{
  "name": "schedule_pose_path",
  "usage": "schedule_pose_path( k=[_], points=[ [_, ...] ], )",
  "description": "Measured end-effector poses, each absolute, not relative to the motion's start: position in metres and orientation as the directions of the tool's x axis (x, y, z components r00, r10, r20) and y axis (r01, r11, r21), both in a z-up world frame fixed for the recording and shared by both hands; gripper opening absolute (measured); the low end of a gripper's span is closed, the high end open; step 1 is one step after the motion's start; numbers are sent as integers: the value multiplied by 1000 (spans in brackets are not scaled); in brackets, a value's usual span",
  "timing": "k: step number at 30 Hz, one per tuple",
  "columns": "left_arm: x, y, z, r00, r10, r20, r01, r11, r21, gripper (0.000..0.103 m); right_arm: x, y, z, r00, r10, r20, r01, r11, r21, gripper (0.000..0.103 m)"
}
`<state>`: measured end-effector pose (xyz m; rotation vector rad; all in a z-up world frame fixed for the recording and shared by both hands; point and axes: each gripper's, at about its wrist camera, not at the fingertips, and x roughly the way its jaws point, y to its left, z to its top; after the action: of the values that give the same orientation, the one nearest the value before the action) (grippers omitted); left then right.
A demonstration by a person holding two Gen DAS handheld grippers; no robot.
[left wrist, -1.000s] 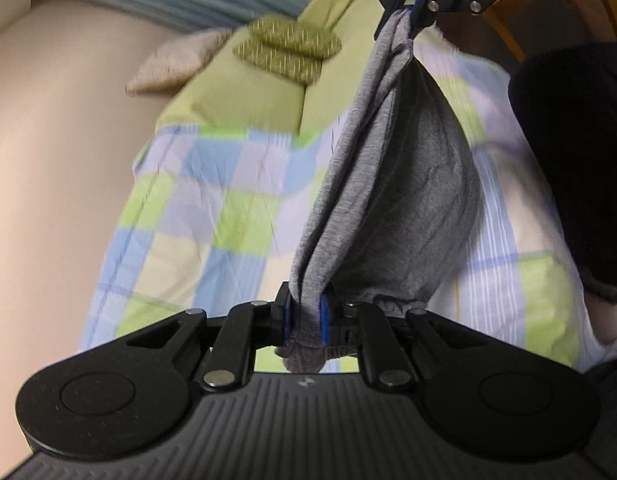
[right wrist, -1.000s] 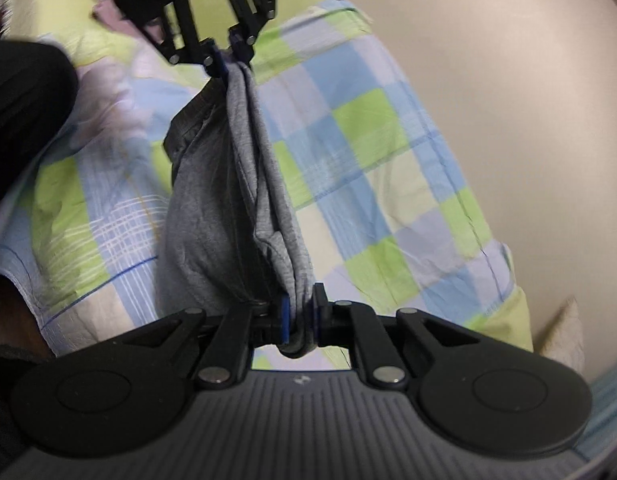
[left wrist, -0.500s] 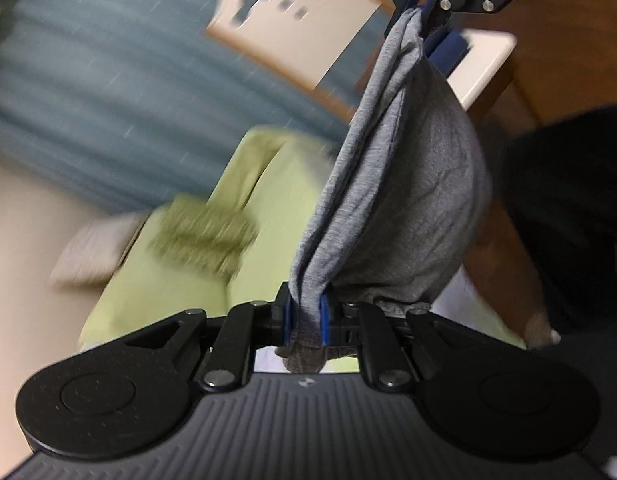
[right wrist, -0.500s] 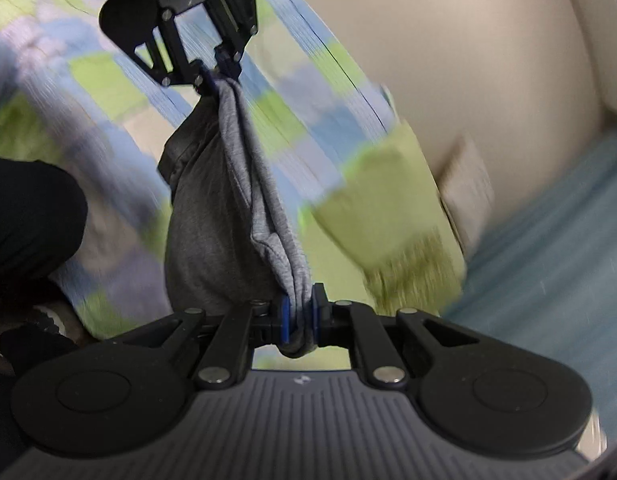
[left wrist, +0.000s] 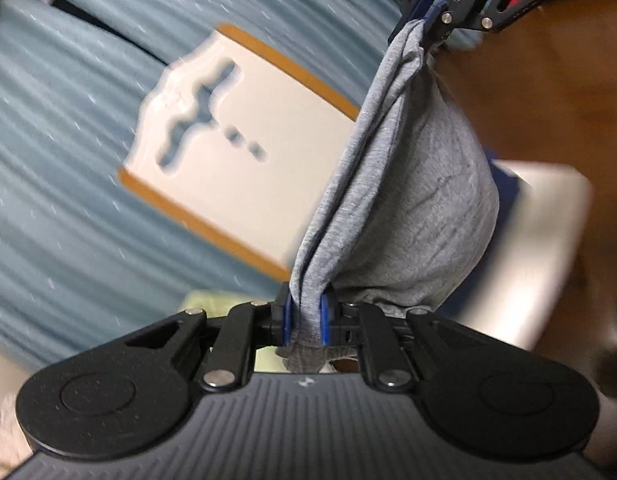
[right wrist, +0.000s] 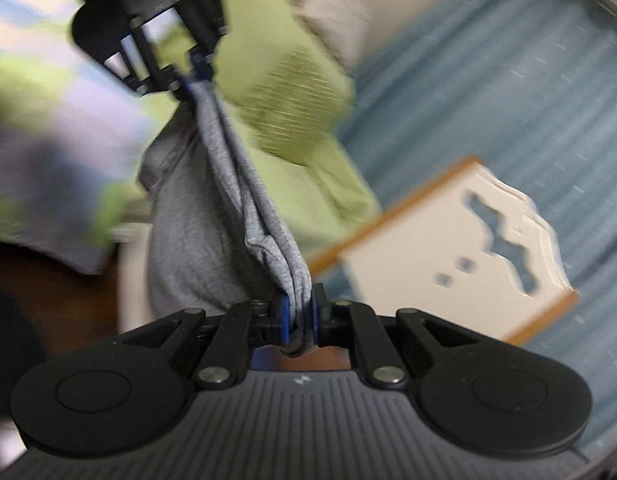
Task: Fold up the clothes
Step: 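Lift the folded t-shirt with both grippers and carry it to the chair, then lower the t-shirt onto the stack of folded clothes with both grippers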
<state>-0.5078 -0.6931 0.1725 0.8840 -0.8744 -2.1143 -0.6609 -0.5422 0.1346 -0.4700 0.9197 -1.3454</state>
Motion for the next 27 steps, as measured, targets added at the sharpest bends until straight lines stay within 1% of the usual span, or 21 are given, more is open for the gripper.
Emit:
schedule_pose_path(
  k=[2,3,4,5,7,10,12,14,16,19,20,22,25,27],
  points=[
    [-539,-725,176,-567,-782,-259,335,-506,795,14,-683,-566,144,-100,-974,-201,575,108,-811,8],
    [-553,-738,171,-570,-785,-241,335,-491,804,14,-694,-579,141,-132,-978,-160,546,63,-836,8],
    [-566,-750,164,-572,-785,-238,334,-488,807,14,-703,-592,136,-161,-977,-137,532,31,-846,8],
    [-575,-759,154,-575,-776,-259,327,-508,797,14,-711,-601,128,-176,-973,-149,539,31,-842,8],
    [-595,-779,115,-575,-740,-348,290,-582,759,14,-725,-619,110,-204,-963,-177,551,36,-834,8],
    [-605,-785,57,-561,-690,-458,220,-657,721,14,-733,-630,48,-215,-932,-293,546,134,-827,8],
    [-607,-782,29,-559,-660,-503,171,-685,709,15,-737,-629,18,-213,-912,-349,542,187,-819,8],
    [-606,-777,21,-569,-657,-495,160,-679,716,15,-745,-624,-5,-212,-894,-395,545,227,-807,8],
    [-606,-775,18,-575,-657,-488,143,-668,730,19,-746,-622,-14,-212,-890,-404,546,235,-804,8],
    [-607,-777,15,-577,-657,-485,104,-648,754,27,-744,-621,-19,-214,-890,-403,532,240,-812,9],
    [-607,-778,14,-575,-659,-484,98,-643,759,27,-743,-621,-22,-218,-891,-398,518,240,-821,11],
    [-607,-782,13,-572,-664,-482,95,-637,765,30,-741,-619,-26,-224,-894,-387,490,240,-838,12],
    [-609,-787,9,-571,-672,-472,78,-616,784,30,-735,-619,-27,-229,-899,-374,457,241,-856,13],
    [-612,-784,13,-570,-669,-478,51,-609,792,25,-733,-616,-29,-234,-901,-364,447,233,-864,13]
  ],
)
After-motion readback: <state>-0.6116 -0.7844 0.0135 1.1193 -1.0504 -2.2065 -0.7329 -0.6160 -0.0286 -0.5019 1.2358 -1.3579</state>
